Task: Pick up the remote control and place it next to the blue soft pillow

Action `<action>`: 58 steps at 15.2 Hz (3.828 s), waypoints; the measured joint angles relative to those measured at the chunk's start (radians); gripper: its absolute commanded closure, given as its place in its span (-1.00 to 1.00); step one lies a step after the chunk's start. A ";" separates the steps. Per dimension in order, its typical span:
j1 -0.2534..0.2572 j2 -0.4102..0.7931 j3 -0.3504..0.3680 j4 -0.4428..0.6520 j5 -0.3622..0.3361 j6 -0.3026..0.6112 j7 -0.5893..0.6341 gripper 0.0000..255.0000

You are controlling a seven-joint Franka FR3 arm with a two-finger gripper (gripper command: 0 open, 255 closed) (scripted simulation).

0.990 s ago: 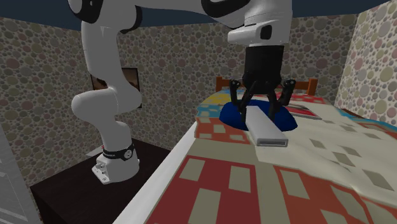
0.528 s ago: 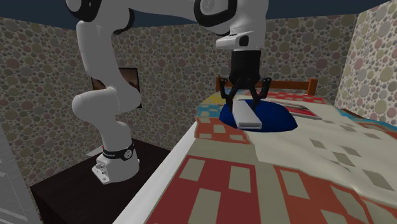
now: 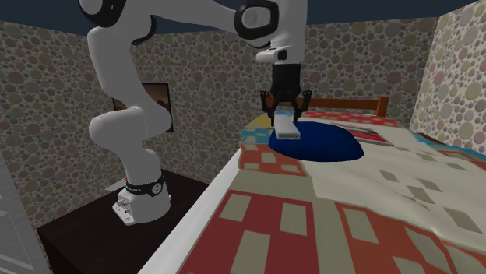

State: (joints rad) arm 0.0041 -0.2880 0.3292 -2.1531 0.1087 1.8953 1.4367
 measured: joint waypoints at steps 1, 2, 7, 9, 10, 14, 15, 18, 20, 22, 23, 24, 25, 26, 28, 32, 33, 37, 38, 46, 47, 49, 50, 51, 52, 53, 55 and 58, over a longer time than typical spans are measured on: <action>0.010 -0.018 0.011 -0.017 0.009 0.000 0.016 1.00; 0.021 -0.032 0.025 -0.027 0.017 -0.002 0.037 1.00; 0.074 -0.072 0.102 -0.050 0.055 -0.007 0.149 1.00; 0.094 -0.077 0.136 -0.048 0.068 -0.009 0.197 1.00; 0.103 -0.084 0.149 -0.049 0.075 -0.013 0.217 1.00; 0.138 -0.081 0.219 -0.034 0.095 -0.014 0.314 1.00; 0.147 -0.081 0.237 -0.032 0.100 -0.012 0.339 1.00; 0.167 -0.052 0.302 0.012 0.101 -0.018 0.427 1.00; 0.183 -0.050 0.335 0.019 0.108 -0.018 0.473 1.00; 0.192 -0.025 0.378 0.044 0.102 -0.014 0.530 1.00; 0.194 -0.006 0.401 0.060 0.095 -0.010 0.559 1.00; 0.198 0.011 0.425 0.075 0.088 -0.008 0.590 1.00; 0.201 0.034 0.453 0.095 0.076 -0.004 0.626 1.00; 0.204 0.053 0.474 0.112 0.066 -0.003 0.657 1.00; 0.210 0.089 0.517 0.153 0.043 -0.013 0.718 1.00; 0.230 0.207 0.621 0.242 -0.044 -0.013 0.874 1.00; 0.241 0.261 0.651 0.276 -0.090 -0.016 0.927 1.00; 0.326 0.421 0.705 0.384 -0.236 -0.043 1.102 1.00; 0.359 0.467 0.707 0.421 -0.276 -0.057 1.144 1.00; 0.396 0.527 0.692 0.377 -0.336 0.016 1.196 1.00; 0.397 0.531 0.690 0.368 -0.340 0.028 1.199 1.00; 0.397 0.535 0.688 0.344 -0.345 0.053 1.203 1.00; 0.402 0.542 0.685 0.340 -0.352 0.061 1.209 1.00; 0.401 0.544 0.684 0.328 -0.354 0.073 1.210 1.00; 0.405 0.551 0.680 0.320 -0.362 0.086 1.216 1.00; 0.407 0.558 0.677 0.312 -0.369 0.097 1.219 1.00; 0.412 0.568 0.672 0.293 -0.380 0.121 1.228 1.00; 0.421 0.587 0.661 0.272 -0.401 0.153 1.241 1.00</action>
State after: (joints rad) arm 0.4252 0.2991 0.9901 -1.8814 -0.2923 2.0486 2.6780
